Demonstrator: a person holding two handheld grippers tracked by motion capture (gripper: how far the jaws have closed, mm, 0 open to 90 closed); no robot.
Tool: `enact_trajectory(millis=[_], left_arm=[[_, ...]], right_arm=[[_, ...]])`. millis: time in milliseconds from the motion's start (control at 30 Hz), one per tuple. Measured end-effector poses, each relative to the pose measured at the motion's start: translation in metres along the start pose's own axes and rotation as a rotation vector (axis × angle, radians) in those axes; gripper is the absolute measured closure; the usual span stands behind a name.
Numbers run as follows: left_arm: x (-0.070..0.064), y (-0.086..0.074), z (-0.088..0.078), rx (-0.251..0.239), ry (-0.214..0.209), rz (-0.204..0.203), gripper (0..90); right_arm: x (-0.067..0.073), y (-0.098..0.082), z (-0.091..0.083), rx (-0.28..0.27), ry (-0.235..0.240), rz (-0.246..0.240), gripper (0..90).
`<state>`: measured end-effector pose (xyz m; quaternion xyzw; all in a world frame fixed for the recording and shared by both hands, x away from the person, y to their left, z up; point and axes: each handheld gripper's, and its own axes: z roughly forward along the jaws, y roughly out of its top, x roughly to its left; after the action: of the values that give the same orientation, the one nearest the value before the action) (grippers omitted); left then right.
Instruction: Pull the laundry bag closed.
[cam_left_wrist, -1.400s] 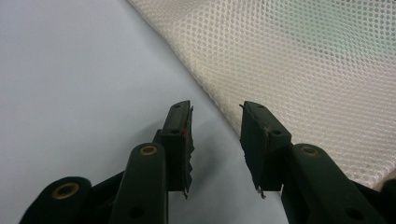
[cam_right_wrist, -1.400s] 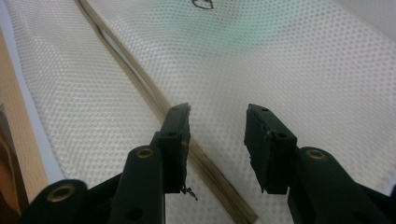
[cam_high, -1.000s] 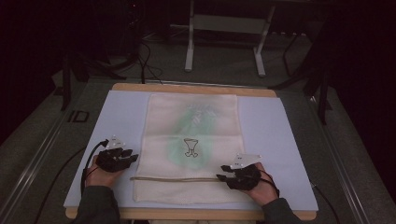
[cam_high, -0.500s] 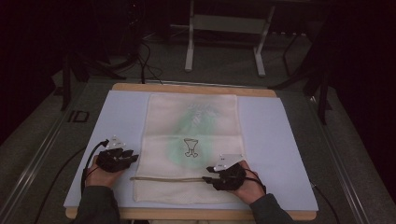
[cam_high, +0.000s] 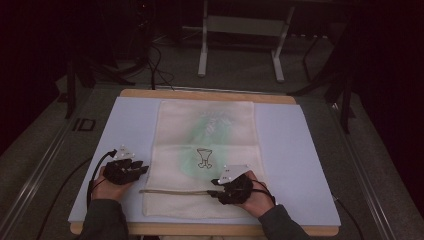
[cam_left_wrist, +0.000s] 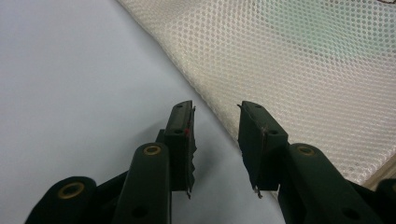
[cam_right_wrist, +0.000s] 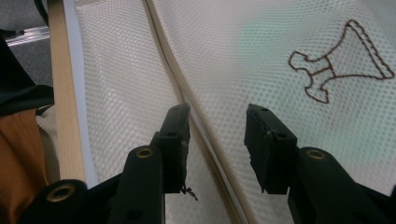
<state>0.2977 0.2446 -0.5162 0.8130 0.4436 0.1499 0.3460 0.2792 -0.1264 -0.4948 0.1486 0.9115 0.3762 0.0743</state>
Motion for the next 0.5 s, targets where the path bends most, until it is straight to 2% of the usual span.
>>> enact_trajectory(millis=[500], left_arm=[[-0.001,0.0,0.001,0.0,-0.003,0.002,65.2]], right_arm=[[0.005,0.012,0.011,-0.008,0.025,-0.024,60.6]])
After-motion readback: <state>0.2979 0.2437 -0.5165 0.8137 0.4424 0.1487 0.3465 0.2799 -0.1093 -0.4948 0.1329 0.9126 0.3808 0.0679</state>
